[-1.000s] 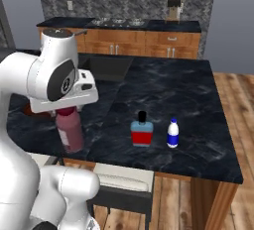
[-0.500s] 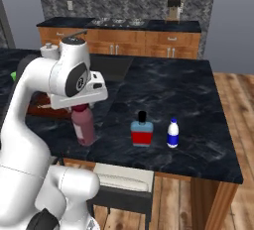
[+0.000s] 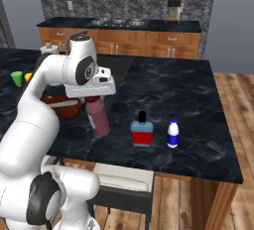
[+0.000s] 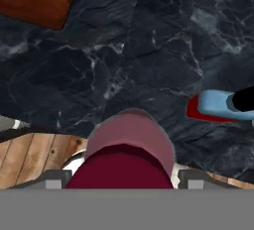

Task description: Place the drinks on the dining counter in a tight cluster.

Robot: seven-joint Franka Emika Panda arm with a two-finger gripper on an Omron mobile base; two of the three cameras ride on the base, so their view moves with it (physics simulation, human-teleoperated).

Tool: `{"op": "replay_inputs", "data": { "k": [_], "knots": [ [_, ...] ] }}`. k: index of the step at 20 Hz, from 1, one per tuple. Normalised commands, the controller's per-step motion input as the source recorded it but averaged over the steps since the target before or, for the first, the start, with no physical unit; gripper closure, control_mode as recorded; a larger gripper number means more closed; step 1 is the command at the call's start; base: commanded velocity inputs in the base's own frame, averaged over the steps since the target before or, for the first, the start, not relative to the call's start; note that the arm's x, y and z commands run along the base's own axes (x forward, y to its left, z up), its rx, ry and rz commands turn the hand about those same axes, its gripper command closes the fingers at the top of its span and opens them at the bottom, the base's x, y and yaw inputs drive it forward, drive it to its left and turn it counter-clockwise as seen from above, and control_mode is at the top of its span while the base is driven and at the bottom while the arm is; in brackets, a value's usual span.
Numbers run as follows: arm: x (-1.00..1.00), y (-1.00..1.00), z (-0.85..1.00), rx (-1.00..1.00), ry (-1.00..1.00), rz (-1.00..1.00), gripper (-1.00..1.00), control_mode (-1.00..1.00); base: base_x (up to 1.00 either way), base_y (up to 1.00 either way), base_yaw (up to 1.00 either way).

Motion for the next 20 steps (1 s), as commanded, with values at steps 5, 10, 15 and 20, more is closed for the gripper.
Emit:
{"op": "replay_inputs", "data": {
  "k": [5,10,15,20],
  "knots": [
    [0.50,-0.32,-0.26,0.00,0.06,-0.01,1.00,-1.00,0.00,0.00,0.00],
    [0.55,-0.13,-0.40,0.00,0.04,-0.01,1.00,-1.00,0.00,0.00,0.00],
    [0.62,-0.01,-0.55,0.00,0.00,-0.02,1.00,-1.00,0.00,0.00,0.00],
    [0.26,-0.12,-0.44,0.00,0.05,-0.02,1.00,-1.00,0.00,0.00,0.00]
  ]
}}
